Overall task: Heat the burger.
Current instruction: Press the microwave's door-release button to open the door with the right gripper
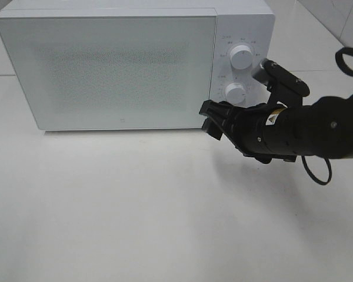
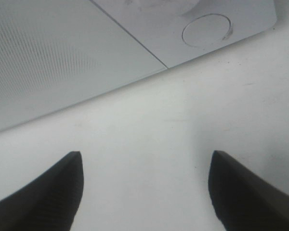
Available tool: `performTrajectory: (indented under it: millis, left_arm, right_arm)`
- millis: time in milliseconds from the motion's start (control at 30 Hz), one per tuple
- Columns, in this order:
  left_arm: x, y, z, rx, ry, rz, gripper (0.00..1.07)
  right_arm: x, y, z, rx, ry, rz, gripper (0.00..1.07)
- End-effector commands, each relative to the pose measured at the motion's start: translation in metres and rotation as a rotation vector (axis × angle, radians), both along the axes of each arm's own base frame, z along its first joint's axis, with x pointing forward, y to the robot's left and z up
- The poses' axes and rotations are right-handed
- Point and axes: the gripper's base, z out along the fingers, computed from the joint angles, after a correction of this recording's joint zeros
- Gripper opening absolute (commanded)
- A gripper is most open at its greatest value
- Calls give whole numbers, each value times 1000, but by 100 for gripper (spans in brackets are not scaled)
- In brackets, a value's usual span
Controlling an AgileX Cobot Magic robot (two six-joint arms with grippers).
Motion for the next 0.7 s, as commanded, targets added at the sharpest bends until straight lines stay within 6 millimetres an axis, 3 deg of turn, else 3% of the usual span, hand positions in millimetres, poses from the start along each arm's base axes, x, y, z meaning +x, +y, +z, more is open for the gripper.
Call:
performTrajectory:
  millis: [33,433,700]
  left_arm:
    - [-3,0,-1,-2,-17,0,100]
    - [-3,0,-1,-2,-17,0,100]
    - [-3,0,-1,-2,-17,0,100]
  right_arm:
    - [4,-1,11,-143,37,176,71]
    - [-2,-5,31,-384,141,414,71]
    - [-21,-19,64,-458,151,449,71]
